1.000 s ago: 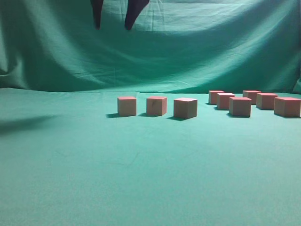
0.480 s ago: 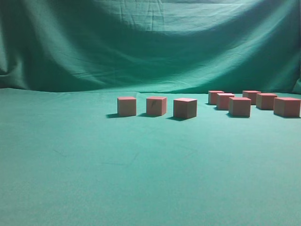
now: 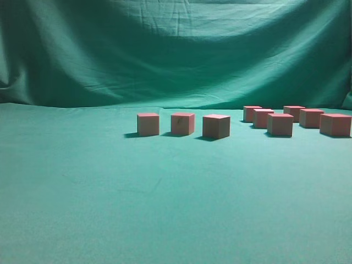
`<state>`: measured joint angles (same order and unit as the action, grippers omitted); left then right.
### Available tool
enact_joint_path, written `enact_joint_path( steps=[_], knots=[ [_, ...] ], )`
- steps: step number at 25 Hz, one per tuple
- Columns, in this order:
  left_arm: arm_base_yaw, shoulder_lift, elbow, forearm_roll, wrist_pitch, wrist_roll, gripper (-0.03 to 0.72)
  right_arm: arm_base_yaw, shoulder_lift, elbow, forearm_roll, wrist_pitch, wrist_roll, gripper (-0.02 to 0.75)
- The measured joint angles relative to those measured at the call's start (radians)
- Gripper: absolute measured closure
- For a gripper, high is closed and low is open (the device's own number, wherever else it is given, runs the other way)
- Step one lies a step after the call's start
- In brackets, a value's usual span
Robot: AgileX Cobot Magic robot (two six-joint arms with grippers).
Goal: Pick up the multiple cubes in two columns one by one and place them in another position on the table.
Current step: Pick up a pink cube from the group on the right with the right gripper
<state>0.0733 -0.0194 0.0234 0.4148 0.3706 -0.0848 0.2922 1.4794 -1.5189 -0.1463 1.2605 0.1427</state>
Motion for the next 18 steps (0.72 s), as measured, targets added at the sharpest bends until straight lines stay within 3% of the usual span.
enact_joint_path(
  steps=[4,5,6,10,18],
  knots=[
    [0.0,0.0,0.0,0.0,0.0,0.0,0.688,-0.093,-0.035,0.249,0.012,-0.095,0.0,0.309],
    [0.0,0.0,0.0,0.0,0.0,0.0,0.688,-0.093,-0.035,0.249,0.012,-0.095,0.0,0.309],
    [0.0,0.0,0.0,0.0,0.0,0.0,0.688,-0.121,-0.035,0.359,0.036,-0.177,0.0,0.309],
    [0.0,0.0,0.0,0.0,0.0,0.0,0.688,-0.141,-0.026,0.539,0.113,-0.399,-0.007,0.309],
    [0.0,0.0,0.0,0.0,0.0,0.0,0.688,-0.141,0.098,0.596,0.134,-0.603,-0.078,0.309]
  ],
)
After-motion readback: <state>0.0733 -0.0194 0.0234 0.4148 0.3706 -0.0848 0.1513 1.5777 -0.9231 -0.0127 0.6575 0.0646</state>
